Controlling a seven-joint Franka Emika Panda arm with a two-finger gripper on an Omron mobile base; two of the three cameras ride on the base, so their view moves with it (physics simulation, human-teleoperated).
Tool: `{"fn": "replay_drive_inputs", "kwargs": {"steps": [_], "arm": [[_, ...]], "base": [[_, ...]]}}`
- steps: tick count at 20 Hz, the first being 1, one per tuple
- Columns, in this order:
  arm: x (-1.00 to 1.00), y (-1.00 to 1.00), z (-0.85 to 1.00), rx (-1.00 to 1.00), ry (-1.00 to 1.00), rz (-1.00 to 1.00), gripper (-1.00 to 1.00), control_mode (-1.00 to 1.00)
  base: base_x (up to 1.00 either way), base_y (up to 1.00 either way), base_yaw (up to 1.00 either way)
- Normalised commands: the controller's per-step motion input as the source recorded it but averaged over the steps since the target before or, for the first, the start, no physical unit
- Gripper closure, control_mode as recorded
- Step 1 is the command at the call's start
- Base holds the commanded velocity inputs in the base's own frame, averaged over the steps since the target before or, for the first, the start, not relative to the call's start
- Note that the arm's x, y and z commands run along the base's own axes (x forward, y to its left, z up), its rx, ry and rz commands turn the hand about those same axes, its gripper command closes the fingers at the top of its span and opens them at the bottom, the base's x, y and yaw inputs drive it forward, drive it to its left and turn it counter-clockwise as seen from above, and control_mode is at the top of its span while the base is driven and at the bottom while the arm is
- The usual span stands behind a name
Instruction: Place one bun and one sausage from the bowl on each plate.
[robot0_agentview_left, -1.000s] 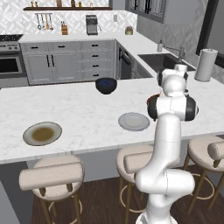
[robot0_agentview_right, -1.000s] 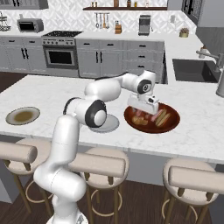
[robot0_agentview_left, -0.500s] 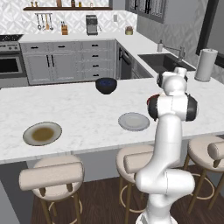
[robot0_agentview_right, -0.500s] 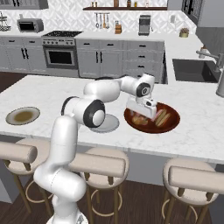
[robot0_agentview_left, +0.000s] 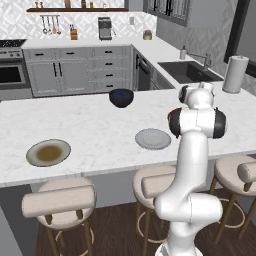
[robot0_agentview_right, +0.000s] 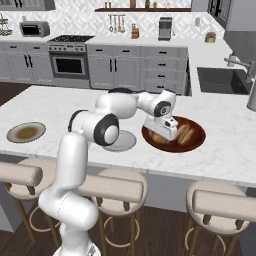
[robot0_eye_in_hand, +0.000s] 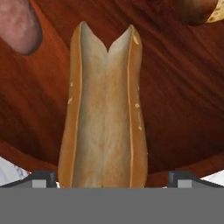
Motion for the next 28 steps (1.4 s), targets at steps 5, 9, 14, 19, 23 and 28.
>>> {"fn": "replay_drive_inputs", "kwargs": {"steps": [5,9,14,19,23,28], "arm": [[0.00,0.02,-0.29,0.00,-0.02,-0.08,-1.00,-1.00],[0.00,0.00,0.00,0.00,0.00,-0.01,-1.00,-1.00],[0.00,0.00,0.00,0.00,0.00,0.00,1.00,-1.00],[-0.20,0.00,0.08,0.00,-0.01,0.00,1.00,-1.00],[-0.74,0.12,0.94,0.00,-0.12,0.08,1.00,-1.00],[-0.29,0.70,0.88,-0.04,-0.18,0.16,1.00,-1.00]], "base": [[0.00,0.00,0.00],[0.00,0.00,0.00],[0.00,0.00,0.00],[0.00,0.00,0.00],[0.00,0.00,0.00],[0.00,0.00,0.00]]}}
